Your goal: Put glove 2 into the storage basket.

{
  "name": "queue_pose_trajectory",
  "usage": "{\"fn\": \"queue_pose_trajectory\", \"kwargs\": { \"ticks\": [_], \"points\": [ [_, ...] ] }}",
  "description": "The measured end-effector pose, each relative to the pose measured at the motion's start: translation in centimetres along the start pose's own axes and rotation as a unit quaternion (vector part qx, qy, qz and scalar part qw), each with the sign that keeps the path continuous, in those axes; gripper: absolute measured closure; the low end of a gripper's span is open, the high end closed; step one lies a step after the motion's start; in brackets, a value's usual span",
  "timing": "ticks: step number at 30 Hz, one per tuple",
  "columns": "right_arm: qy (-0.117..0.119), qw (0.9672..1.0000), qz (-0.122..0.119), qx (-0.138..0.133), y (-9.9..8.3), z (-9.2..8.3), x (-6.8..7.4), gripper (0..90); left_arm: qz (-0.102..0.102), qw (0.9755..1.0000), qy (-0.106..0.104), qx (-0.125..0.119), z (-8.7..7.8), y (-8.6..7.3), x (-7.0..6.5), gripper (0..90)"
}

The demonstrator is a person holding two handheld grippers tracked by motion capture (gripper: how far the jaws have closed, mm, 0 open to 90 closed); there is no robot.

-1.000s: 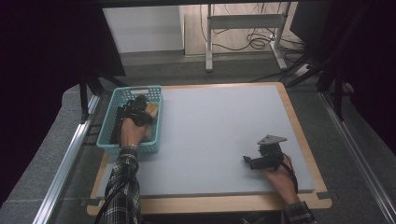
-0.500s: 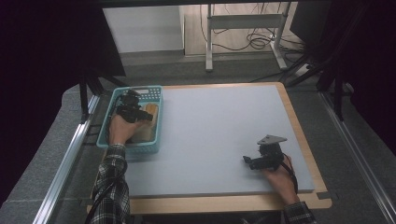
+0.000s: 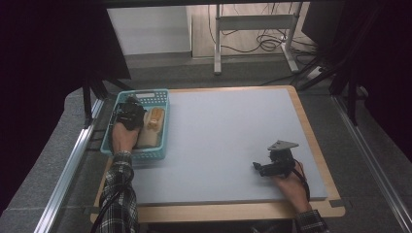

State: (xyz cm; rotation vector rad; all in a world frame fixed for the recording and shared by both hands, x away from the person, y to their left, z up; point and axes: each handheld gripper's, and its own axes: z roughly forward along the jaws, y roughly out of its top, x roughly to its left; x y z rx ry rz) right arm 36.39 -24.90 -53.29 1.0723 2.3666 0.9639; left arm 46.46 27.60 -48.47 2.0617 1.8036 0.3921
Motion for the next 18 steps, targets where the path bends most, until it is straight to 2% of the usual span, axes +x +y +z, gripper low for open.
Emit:
{"fn": "queue_pose_trajectory", "kwargs": {
  "ticks": [5, 8, 13, 18],
  "points": [
    [0.000, 1.0000, 0.000, 0.000, 0.0, 0.0, 0.0, 6.2, 0.011, 0.9999, -0.006, 0.011, 0.8, 0.5, -1.0, 86.7],
    [0.000, 1.0000, 0.000, 0.000, 0.0, 0.0, 0.0, 6.2, 0.015, 0.9996, -0.017, 0.013, 1.2, 0.9, -1.6, 87.3],
    [0.000, 1.0000, 0.000, 0.000, 0.0, 0.0, 0.0, 6.2, 0.016, 0.9995, -0.024, 0.014, 1.9, 1.4, -2.5, 89.1],
    [0.000, 1.0000, 0.001, 0.000, 0.0, 0.0, 0.0, 6.2, 0.017, 0.9994, -0.027, 0.014, 2.0, 1.4, -2.4, 89.9]
  ]
}}
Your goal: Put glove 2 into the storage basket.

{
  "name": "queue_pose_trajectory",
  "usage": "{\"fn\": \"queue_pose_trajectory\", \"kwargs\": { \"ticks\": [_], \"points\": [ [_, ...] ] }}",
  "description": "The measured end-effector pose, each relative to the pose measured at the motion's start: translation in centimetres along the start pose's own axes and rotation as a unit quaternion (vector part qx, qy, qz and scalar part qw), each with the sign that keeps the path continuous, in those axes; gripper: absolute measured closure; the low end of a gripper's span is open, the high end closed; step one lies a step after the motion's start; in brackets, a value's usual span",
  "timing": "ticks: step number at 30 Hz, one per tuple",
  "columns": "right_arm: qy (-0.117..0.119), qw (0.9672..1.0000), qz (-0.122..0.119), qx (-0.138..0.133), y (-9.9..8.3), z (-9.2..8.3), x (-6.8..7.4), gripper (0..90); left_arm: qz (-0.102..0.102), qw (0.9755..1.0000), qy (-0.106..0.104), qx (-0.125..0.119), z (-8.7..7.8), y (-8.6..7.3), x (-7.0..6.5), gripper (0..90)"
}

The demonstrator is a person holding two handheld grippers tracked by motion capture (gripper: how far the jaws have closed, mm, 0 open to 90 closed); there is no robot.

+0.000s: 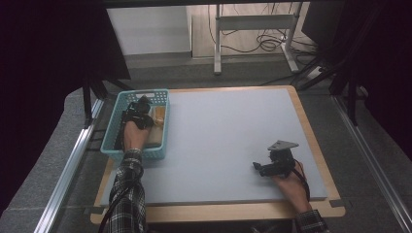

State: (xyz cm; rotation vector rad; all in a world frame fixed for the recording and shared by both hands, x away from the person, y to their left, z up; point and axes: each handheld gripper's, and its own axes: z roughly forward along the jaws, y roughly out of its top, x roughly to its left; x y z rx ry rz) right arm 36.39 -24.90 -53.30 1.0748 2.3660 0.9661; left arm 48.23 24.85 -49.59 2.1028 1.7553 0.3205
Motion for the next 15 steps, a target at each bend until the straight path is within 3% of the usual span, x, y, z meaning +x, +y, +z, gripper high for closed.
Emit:
{"fn": "queue_pose_trajectory", "kwargs": {
  "ticks": [3, 15],
  "points": [
    [0.000, 1.0000, 0.000, 0.000, 0.0, 0.0, 0.0, 6.2, -0.004, 0.9999, 0.006, -0.009, -0.2, -0.2, 0.5, 85.8],
    [-0.001, 1.0000, -0.001, 0.000, 0.0, 0.0, 0.0, 6.2, -0.012, 0.9985, 0.034, -0.041, -2.2, -0.8, 1.9, 52.5]
  ]
}}
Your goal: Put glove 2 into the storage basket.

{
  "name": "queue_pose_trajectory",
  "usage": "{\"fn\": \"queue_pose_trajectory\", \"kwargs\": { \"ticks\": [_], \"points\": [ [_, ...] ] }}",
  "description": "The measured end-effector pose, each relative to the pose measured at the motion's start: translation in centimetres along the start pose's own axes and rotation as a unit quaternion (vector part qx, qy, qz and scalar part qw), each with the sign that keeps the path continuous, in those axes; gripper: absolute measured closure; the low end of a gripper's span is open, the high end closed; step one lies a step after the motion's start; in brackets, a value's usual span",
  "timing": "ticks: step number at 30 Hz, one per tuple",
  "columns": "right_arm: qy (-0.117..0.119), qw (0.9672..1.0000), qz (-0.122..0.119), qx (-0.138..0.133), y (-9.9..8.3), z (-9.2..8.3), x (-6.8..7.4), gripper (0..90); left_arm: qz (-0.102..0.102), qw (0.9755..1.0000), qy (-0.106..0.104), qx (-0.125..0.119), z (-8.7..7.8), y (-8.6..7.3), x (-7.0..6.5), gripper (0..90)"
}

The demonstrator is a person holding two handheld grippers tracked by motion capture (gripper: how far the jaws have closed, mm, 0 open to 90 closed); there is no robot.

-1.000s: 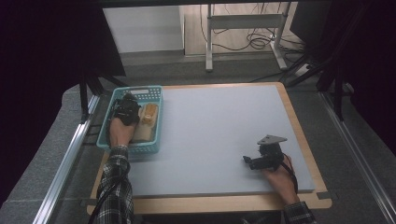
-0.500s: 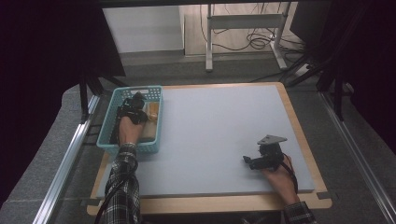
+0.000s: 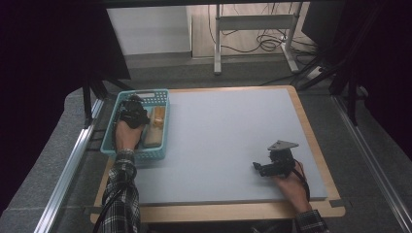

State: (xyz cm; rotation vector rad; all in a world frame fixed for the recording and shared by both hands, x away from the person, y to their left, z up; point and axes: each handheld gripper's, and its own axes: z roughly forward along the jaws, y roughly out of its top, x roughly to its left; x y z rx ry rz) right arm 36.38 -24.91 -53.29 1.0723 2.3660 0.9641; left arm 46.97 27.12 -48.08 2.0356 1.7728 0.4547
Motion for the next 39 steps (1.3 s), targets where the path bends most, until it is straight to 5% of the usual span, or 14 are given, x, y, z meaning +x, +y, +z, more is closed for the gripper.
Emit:
{"fn": "queue_pose_trajectory", "kwargs": {
  "ticks": [13, 29, 39],
  "points": [
    [0.000, 1.0000, 0.000, 0.000, 0.0, 0.0, 0.0, 6.2, -0.027, 0.9988, -0.011, -0.040, -1.9, -1.0, 1.9, 29.0],
    [0.000, 1.0000, 0.000, -0.001, 0.0, 0.0, 0.0, 6.2, -0.026, 0.9953, -0.052, -0.078, -3.4, -2.1, 2.0, 11.5],
    [0.000, 1.0000, 0.000, 0.000, 0.0, 0.0, 0.0, 6.2, -0.004, 0.9943, -0.062, -0.087, -4.7, -2.6, 1.9, 5.1]
  ]
}}
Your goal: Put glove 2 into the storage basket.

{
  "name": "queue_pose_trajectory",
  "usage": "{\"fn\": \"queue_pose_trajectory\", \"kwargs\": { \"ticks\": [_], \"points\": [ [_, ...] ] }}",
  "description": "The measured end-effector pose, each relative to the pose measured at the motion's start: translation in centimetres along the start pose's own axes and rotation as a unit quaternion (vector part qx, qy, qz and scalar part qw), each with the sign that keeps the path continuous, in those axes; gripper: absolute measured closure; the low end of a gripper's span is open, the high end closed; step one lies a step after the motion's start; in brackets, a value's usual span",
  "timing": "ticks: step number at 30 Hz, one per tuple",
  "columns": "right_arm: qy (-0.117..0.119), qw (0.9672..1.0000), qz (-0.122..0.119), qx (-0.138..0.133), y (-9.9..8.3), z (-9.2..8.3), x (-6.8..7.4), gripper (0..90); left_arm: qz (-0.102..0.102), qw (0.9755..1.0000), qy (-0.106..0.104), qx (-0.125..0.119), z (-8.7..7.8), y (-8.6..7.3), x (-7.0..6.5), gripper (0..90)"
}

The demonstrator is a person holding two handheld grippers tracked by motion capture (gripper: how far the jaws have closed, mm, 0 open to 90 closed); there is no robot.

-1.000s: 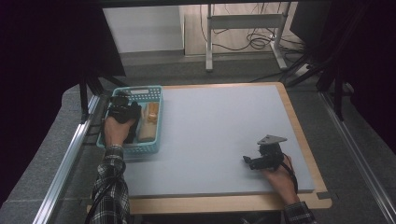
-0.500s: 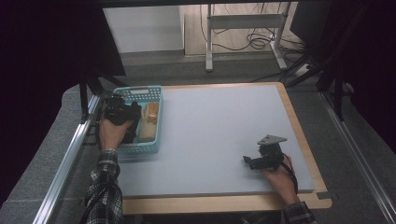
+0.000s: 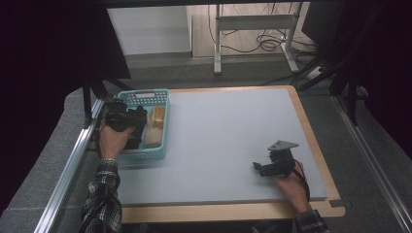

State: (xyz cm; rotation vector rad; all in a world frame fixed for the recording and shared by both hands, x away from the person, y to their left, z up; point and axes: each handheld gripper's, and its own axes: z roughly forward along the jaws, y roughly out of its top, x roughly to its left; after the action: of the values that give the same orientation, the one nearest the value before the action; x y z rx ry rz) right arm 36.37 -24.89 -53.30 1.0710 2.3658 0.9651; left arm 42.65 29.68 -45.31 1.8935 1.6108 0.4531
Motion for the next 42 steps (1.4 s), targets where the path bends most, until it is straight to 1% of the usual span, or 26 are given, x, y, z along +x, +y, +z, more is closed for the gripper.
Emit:
{"fn": "queue_pose_trajectory", "kwargs": {
  "ticks": [4, 5, 6, 7, 12, 14, 16, 21, 22, 25, 31, 38, 39, 40, 42],
  "points": [
    [0.000, 1.0000, 0.000, 0.000, 0.0, 0.0, 0.0, 6.3, 0.006, 1.0000, -0.006, -0.003, -0.5, -0.2, -0.1, 3.6],
    [0.000, 1.0000, 0.000, 0.000, 0.0, 0.0, 0.0, 6.3, 0.010, 0.9999, -0.006, -0.004, -0.6, -0.3, -0.1, 3.4],
    [0.000, 1.0000, 0.000, 0.000, 0.0, 0.0, 0.0, 6.2, 0.009, 0.9999, -0.007, -0.004, -0.7, -0.4, -0.1, 2.8],
    [0.000, 1.0000, 0.000, 0.000, 0.0, 0.0, 0.0, 6.3, 0.015, 0.9999, -0.006, -0.005, -0.8, -0.4, -0.1, 2.6],
    [0.000, 1.0000, 0.000, 0.000, 0.0, 0.0, 0.0, 6.2, 0.019, 0.9997, -0.009, -0.012, -1.3, -0.6, -0.5, 2.0],
    [0.000, 1.0000, 0.000, 0.000, 0.0, 0.0, 0.0, 6.2, 0.029, 0.9994, -0.008, -0.015, -1.6, -0.7, -0.8, 1.5],
    [-0.001, 1.0000, 0.000, 0.000, 0.0, 0.0, 0.0, 6.2, 0.035, 0.9992, -0.012, -0.018, -1.9, -0.8, -1.1, 1.1],
    [-0.001, 1.0000, -0.001, 0.000, 0.0, 0.0, 0.0, 6.3, 0.051, 0.9979, -0.025, -0.031, -2.5, -1.0, -2.1, 0.2],
    [-0.001, 1.0000, -0.001, 0.000, 0.0, 0.0, 0.0, 6.3, 0.051, 0.9979, -0.025, -0.031, -2.5, -1.0, -2.1, 0.2],
    [-0.001, 1.0000, -0.001, 0.000, 0.0, 0.0, 0.0, 6.3, 0.064, 0.9968, -0.030, -0.036, -2.8, -1.2, -2.6, 0.2],
    [-0.001, 1.0000, -0.001, 0.000, 0.0, 0.0, 0.0, 6.3, 0.081, 0.9952, -0.036, -0.042, -3.1, -1.8, -3.7, 0.1],
    [-0.001, 1.0000, -0.001, 0.000, 0.0, 0.0, 0.0, 6.3, 0.090, 0.9937, -0.046, -0.049, -3.4, -2.2, -4.5, 0.1],
    [-0.001, 1.0000, -0.001, 0.000, 0.0, 0.0, 0.0, 6.3, 0.088, 0.9936, -0.048, -0.052, -3.4, -2.3, -4.7, 0.1],
    [-0.001, 1.0000, -0.001, 0.000, 0.0, 0.0, 0.0, 6.3, 0.092, 0.9932, -0.049, -0.053, -3.5, -2.4, -4.8, 0.1],
    [-0.001, 1.0000, -0.001, 0.000, 0.0, 0.0, 0.0, 6.3, 0.094, 0.9929, -0.051, -0.053, -3.5, -2.5, -5.1, 0.0]
  ]
}}
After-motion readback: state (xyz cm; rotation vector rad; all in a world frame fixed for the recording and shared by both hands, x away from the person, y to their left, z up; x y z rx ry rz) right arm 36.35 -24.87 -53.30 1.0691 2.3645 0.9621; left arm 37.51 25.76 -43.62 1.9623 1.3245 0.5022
